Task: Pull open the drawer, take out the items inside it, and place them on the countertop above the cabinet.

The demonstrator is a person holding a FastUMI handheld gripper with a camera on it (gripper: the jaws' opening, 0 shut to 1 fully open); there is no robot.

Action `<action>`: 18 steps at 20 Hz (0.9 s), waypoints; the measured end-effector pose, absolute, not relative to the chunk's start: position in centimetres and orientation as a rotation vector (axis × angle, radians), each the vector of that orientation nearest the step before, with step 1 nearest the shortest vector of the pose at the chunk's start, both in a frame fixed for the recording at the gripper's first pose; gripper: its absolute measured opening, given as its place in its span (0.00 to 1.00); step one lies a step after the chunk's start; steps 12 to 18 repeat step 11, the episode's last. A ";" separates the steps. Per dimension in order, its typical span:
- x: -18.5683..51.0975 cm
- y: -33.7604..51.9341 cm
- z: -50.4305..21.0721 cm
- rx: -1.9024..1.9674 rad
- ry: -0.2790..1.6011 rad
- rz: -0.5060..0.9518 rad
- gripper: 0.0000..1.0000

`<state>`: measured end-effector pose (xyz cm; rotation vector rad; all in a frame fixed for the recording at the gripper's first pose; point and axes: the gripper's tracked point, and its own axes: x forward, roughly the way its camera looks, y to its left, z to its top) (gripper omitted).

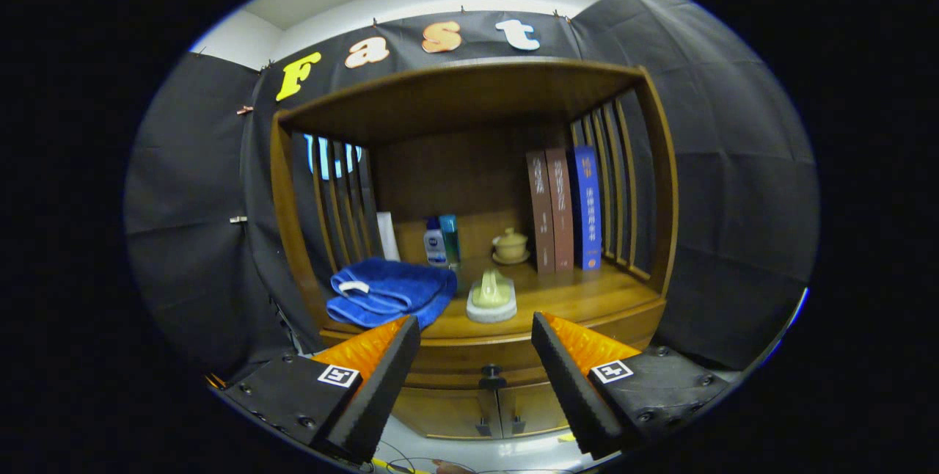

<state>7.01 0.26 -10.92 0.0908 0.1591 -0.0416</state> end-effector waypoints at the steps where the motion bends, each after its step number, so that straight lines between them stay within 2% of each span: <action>1: 6.3 0.5 -8.5 0.081 0.137 -0.036 0.99; 8: 4.0 1.8 -1.6 0.048 0.050 -0.007 0.99; 18: 3.2 2.0 -0.3 0.040 0.042 0.002 0.99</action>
